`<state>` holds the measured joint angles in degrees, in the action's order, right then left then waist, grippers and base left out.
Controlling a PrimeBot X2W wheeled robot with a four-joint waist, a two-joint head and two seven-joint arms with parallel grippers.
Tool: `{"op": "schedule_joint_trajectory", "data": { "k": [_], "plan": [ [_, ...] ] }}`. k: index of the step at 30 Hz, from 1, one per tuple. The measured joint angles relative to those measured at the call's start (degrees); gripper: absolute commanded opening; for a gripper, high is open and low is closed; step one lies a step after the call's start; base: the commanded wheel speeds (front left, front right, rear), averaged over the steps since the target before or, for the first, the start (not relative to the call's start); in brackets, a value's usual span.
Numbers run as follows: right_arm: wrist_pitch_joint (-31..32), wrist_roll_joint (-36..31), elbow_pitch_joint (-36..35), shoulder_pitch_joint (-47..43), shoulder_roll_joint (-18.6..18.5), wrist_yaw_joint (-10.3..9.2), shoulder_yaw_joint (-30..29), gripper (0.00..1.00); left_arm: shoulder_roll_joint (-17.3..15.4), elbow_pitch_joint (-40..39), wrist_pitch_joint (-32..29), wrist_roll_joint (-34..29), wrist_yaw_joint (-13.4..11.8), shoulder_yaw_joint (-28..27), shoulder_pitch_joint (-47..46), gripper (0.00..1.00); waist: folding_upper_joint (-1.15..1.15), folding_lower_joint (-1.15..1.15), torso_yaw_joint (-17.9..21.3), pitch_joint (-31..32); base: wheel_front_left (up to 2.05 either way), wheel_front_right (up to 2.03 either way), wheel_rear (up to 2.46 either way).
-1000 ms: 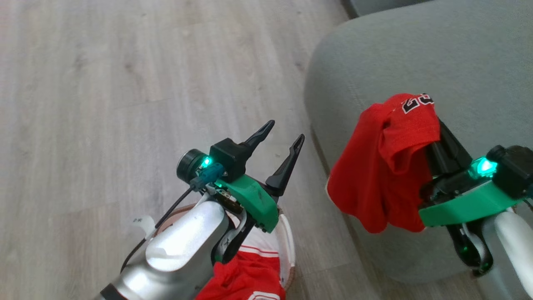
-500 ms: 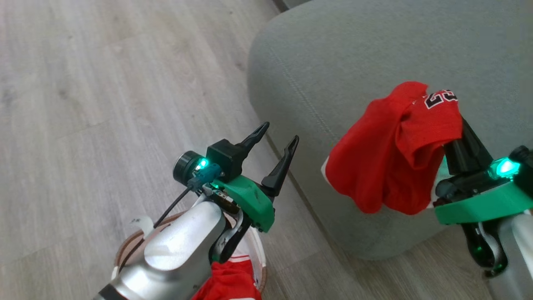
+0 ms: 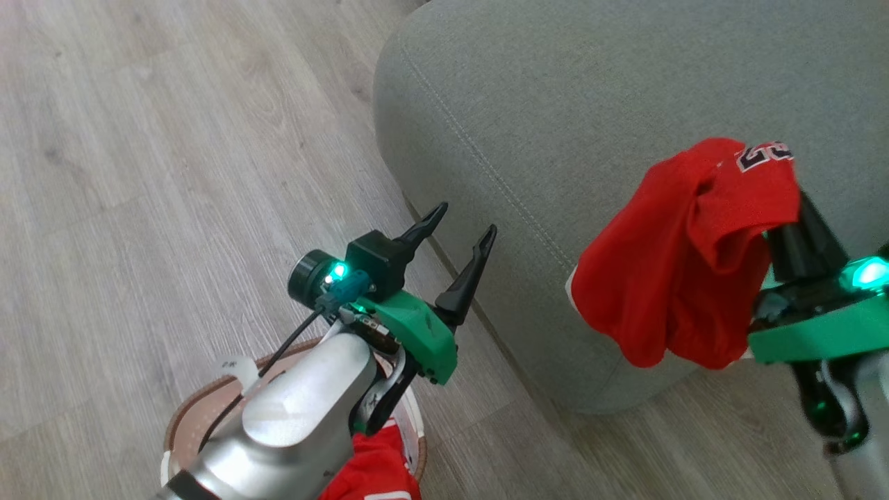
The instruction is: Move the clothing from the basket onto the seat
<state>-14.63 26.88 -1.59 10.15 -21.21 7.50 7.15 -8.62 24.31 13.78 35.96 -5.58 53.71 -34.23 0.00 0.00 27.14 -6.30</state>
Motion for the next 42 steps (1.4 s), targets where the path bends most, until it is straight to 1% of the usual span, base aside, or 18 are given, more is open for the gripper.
{"op": "schedule_joint_trajectory", "data": {
  "k": [4,9,12,15,16,19,22,26,30,33,38,42],
  "plan": [
    [0.00,0.58,0.98,3.47,-1.52,0.00,-0.33,0.00,0.19,-0.03,-0.01,0.00,0.00,0.15,-0.93,1.00,0.00,0.00,-0.21,-0.77,0.00,0.00,0.00],
    [0.00,2.63,2.38,12.99,-4.35,0.00,-0.76,0.00,0.34,-0.10,-0.21,-0.67,-0.22,0.89,-2.14,1.00,0.00,0.00,-0.68,-2.81,0.00,0.00,0.00],
    [-0.01,4.30,4.57,18.51,-6.61,0.00,-0.85,0.00,0.86,-0.22,-1.27,-1.09,-0.25,1.36,-3.44,1.00,0.00,0.00,-1.22,-4.58,0.00,0.00,0.00],
    [-0.01,7.45,7.72,24.14,-8.88,0.00,-0.81,0.00,1.35,-0.53,-2.13,-1.76,-0.51,1.48,-5.60,1.00,0.00,0.00,-1.94,-6.87,0.00,0.00,0.00],
    [-0.01,7.45,7.72,24.14,-8.88,0.00,-0.81,0.00,1.35,-0.53,-2.13,-1.76,-0.51,1.48,-5.60,1.00,0.00,0.00,-1.94,-6.87,0.00,0.00,0.00],
    [-0.01,12.98,11.85,30.78,-11.15,0.00,-0.42,0.00,1.71,-0.54,-3.19,-2.64,-0.51,2.00,-8.04,1.00,0.00,0.00,-2.74,-9.59,0.00,0.00,0.00],
    [-0.01,16.64,15.36,36.84,-14.34,0.00,1.66,0.00,2.29,-0.30,-3.87,-3.41,-0.77,2.99,-10.01,1.00,0.00,0.01,-3.67,-12.58,0.00,0.00,0.00],
    [-0.01,19.08,19.81,42.58,-17.80,0.00,4.02,0.00,3.37,0.52,-4.20,-4.07,-0.98,3.52,-12.23,1.00,0.00,0.01,-5.08,-16.81,0.00,0.00,0.00],
    [-0.01,20.72,25.05,46.13,-20.51,0.00,6.12,0.00,4.05,1.62,-4.22,-5.04,-1.00,4.71,-15.07,1.00,0.00,0.01,-6.73,-20.69,0.00,0.00,0.00],
    [-0.01,21.16,28.82,48.11,-21.74,0.00,6.89,0.00,4.46,2.14,-4.36,-5.08,-1.08,5.06,-16.74,1.00,0.00,0.01,-8.14,-23.27,0.00,0.00,0.00],
    [-0.01,22.35,33.93,49.97,-22.03,0.00,7.22,0.00,4.81,2.99,-4.36,-5.13,-2.04,5.47,-18.61,1.00,0.00,0.01,-10.17,-26.90,0.00,0.00,0.00],
    [-0.01,22.35,38.15,50.50,-22.04,0.00,10.84,0.00,4.92,3.67,-4.15,-5.12,-2.08,6.62,-19.40,1.00,-0.01,0.01,-11.38,-28.99,0.00,0.00,0.00]
  ]
}}
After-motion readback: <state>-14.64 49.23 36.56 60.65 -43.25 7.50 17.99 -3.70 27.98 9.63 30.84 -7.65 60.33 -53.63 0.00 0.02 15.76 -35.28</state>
